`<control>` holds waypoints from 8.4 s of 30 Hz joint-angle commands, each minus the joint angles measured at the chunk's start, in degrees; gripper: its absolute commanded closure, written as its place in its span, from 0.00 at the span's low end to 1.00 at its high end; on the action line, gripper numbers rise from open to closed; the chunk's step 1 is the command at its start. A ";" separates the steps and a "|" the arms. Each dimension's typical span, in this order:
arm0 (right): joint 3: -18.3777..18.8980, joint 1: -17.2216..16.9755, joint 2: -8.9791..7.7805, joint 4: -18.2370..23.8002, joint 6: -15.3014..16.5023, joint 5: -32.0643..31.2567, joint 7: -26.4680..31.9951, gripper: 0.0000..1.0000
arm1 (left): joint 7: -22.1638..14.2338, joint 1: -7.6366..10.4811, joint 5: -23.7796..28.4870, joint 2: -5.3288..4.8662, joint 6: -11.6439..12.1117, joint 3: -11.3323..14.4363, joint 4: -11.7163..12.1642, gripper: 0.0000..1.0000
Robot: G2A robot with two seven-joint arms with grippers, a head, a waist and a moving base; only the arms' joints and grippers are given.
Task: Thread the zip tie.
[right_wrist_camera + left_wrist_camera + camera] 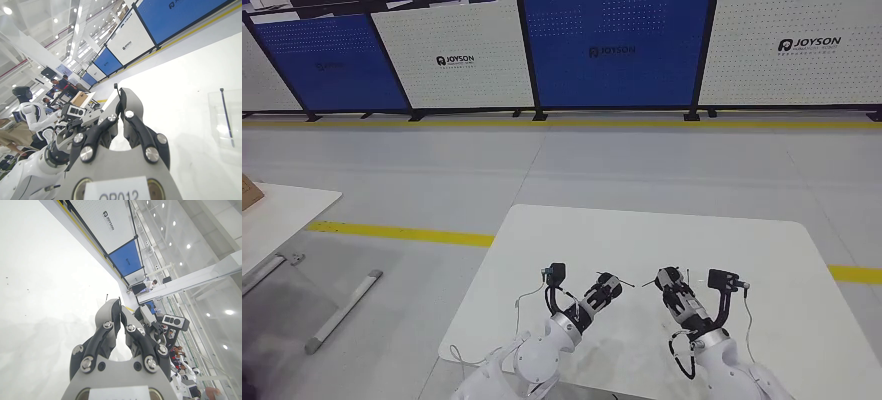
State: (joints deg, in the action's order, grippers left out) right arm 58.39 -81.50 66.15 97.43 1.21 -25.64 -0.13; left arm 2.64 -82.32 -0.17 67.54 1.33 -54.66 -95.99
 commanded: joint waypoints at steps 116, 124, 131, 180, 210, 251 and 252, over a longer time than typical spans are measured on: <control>-0.51 0.70 6.09 -4.84 1.00 2.32 0.69 1.00 | 0.52 -0.60 1.92 1.17 3.42 -1.30 0.50 1.00; -0.20 0.55 6.45 -4.94 1.23 1.25 -0.35 1.00 | 0.54 -0.68 1.09 1.44 3.18 -1.18 0.55 1.00; 0.00 0.44 6.73 -4.93 1.19 -0.04 -0.63 1.00 | 0.76 -0.88 0.63 1.64 3.21 -1.35 0.45 0.91; 1.54 -0.89 8.44 -4.27 0.92 -3.74 -0.22 1.00 | -2.26 -0.06 -1.72 3.05 0.50 -0.53 2.04 1.00; 2.94 0.17 9.12 -5.42 2.24 -0.11 5.37 0.81 | -2.65 0.05 -2.30 3.56 0.63 -1.21 2.18 1.00; 3.39 -0.32 9.61 -5.05 3.01 -3.12 6.97 1.00 | -3.32 0.25 -1.79 4.35 -0.72 -1.98 2.44 1.00; 3.37 -0.27 9.62 -5.08 2.99 -3.17 7.14 1.00 | -3.42 0.24 -1.74 4.36 -0.66 -1.99 2.40 1.00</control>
State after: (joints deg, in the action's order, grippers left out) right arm 61.79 -81.82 75.76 92.39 4.23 -28.72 6.81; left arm -0.67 -82.06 -1.96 71.89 0.61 -56.64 -93.55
